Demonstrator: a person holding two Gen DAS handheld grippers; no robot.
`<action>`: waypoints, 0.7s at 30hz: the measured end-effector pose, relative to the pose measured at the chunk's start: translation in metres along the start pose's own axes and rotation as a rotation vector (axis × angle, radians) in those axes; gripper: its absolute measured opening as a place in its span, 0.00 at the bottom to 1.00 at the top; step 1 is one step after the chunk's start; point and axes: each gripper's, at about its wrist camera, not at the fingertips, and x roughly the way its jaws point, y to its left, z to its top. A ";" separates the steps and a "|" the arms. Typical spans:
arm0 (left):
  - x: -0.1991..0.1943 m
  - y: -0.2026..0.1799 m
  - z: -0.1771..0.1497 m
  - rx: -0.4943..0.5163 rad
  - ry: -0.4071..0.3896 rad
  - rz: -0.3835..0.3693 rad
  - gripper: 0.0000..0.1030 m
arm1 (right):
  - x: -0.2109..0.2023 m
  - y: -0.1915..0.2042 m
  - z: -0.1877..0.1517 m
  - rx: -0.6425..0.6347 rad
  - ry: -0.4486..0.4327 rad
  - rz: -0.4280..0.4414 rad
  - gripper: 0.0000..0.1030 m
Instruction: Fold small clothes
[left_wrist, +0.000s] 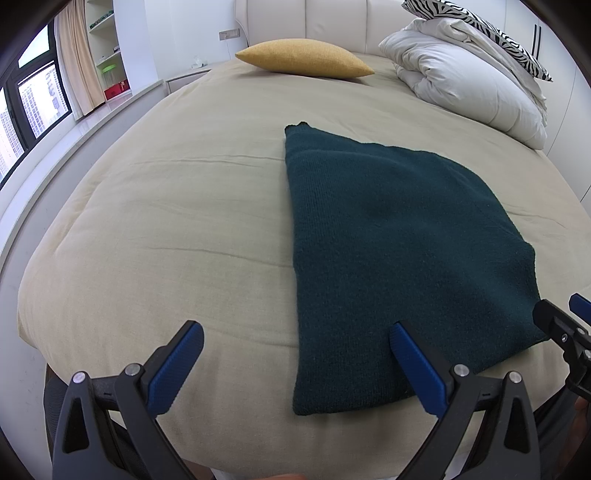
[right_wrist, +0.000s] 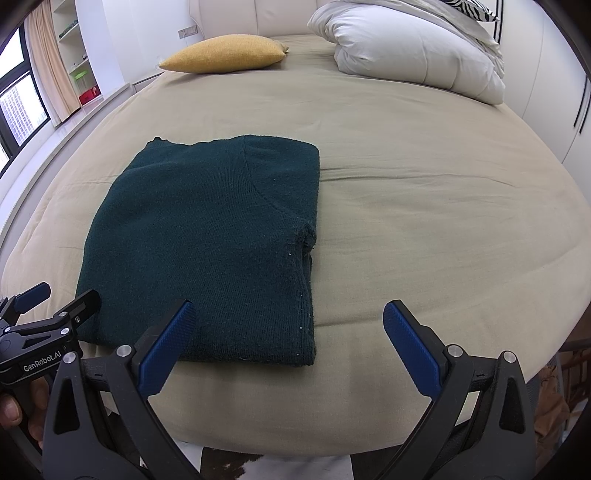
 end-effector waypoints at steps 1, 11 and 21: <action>0.000 0.000 0.000 0.000 0.000 0.000 1.00 | 0.000 -0.001 0.000 0.000 0.000 0.001 1.00; 0.000 0.000 0.000 -0.001 0.000 -0.001 1.00 | -0.001 0.003 0.000 0.004 0.000 -0.001 1.00; 0.000 0.001 0.000 0.000 0.001 -0.001 1.00 | -0.001 0.003 0.000 0.005 0.000 -0.001 1.00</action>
